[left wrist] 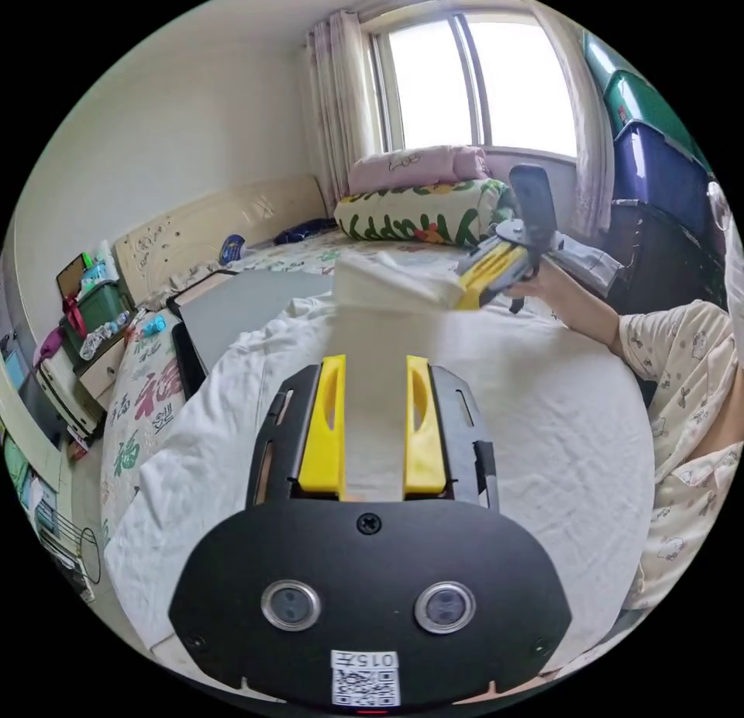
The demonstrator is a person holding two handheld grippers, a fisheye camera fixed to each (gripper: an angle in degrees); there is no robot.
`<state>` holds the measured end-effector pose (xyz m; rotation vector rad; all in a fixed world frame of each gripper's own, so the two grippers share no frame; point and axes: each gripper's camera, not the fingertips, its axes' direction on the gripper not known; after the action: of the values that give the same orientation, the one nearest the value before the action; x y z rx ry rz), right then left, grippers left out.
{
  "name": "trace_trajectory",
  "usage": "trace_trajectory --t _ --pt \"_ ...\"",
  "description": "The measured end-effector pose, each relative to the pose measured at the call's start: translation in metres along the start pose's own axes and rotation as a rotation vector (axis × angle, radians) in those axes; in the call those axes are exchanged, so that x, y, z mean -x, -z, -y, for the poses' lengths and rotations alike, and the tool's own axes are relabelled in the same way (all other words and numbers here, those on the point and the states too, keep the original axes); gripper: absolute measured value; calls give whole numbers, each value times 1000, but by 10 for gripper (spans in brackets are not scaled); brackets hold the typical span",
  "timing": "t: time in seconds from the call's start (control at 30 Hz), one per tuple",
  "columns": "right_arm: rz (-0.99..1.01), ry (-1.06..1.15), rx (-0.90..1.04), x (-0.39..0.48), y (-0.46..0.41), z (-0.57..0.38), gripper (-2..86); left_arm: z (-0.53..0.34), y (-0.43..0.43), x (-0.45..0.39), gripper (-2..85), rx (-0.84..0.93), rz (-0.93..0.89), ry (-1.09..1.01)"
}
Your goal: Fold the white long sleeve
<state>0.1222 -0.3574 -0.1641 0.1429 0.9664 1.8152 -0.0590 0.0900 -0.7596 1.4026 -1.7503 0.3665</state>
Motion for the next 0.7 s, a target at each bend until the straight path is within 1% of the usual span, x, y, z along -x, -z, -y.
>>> trace_trajectory --t 0.07,0.13,0.2,0.3,0.37,0.47,0.57,0.7 --pt "42 106 211 23 -40 6 34 -9 22 -3 124 -66 -5 -25" --pt "65 134 277 26 -52 4 45 -13 26 -10 128 -58 -25 -63" --pt "119 119 278 21 -52 3 54 -15 22 -20 128 -13 -22 -105" --pt "164 29 200 1 -37 2 63 -19 12 -38 124 69 20 -168" --pt "106 -191 64 -32 -20 -6 71 -24 11 -47 119 99 3 -193" --pt "17 -420 20 -65 -12 -21 87 -32 9 -50 115 127 -22 -203" --pt "-51 -491 -22 -67 -8 -20 89 -39 2 -50 114 195 8 -200" --pt "-142 -519 -65 -67 -25 6 91 -54 7 -43 115 218 18 -195"
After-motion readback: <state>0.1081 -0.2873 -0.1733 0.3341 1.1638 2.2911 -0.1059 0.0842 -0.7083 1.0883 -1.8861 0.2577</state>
